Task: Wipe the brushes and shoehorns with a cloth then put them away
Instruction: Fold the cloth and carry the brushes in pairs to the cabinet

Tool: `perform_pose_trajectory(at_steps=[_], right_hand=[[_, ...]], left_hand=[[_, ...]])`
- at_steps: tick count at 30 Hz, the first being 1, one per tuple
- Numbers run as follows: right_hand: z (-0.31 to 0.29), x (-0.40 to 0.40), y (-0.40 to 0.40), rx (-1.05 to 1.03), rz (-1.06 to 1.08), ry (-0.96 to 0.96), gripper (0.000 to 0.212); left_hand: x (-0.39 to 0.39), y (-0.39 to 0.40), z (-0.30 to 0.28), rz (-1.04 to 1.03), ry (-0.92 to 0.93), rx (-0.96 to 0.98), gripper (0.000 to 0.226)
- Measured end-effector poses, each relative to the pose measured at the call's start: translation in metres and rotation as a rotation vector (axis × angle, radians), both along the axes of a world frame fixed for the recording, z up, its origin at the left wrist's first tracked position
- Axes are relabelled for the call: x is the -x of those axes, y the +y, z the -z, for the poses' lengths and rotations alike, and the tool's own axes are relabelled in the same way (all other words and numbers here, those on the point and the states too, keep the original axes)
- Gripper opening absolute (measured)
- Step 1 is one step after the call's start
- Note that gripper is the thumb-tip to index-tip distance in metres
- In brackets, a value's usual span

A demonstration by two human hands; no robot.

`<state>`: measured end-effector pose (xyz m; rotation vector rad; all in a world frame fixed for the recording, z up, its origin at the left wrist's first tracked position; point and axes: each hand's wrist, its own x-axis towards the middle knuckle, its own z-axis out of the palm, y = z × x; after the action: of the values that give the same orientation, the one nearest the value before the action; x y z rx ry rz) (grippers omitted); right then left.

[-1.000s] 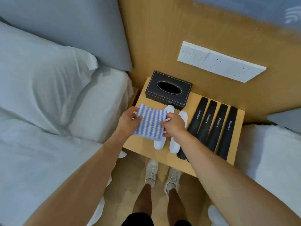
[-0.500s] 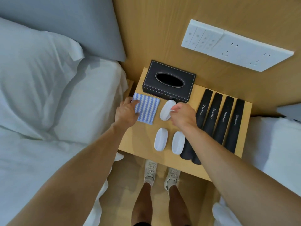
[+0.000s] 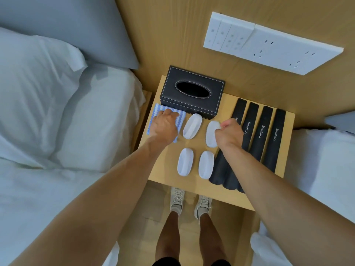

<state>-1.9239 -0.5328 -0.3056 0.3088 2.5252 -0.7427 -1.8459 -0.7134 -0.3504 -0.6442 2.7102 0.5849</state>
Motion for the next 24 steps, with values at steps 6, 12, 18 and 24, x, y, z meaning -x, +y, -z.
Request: perform_pose_trajectory(at_steps=[6, 12, 18, 24], right_hand=[[0.015, 0.014, -0.002, 0.013, 0.013, -0.248, 0.049], [0.008, 0.023, -0.003, 0.141, 0.119, -0.447, 0.052], [-0.047, 0.023, 0.023, 0.255, 0.150, -0.378, 0.046], [-0.133, 0.015, 0.072, 0.518, 0.315, -0.163, 0.023]], left_hand=[[0.041, 0.040, -0.025, -0.350, -0.036, -0.375, 0.030], [0.052, 0.056, -0.027, -0.367, -0.180, -0.327, 0.040], [0.048, 0.063, -0.086, -0.521, -0.029, -0.453, 0.026], [0.052, 0.097, -0.192, -0.528, 0.191, -0.590, 0.019]])
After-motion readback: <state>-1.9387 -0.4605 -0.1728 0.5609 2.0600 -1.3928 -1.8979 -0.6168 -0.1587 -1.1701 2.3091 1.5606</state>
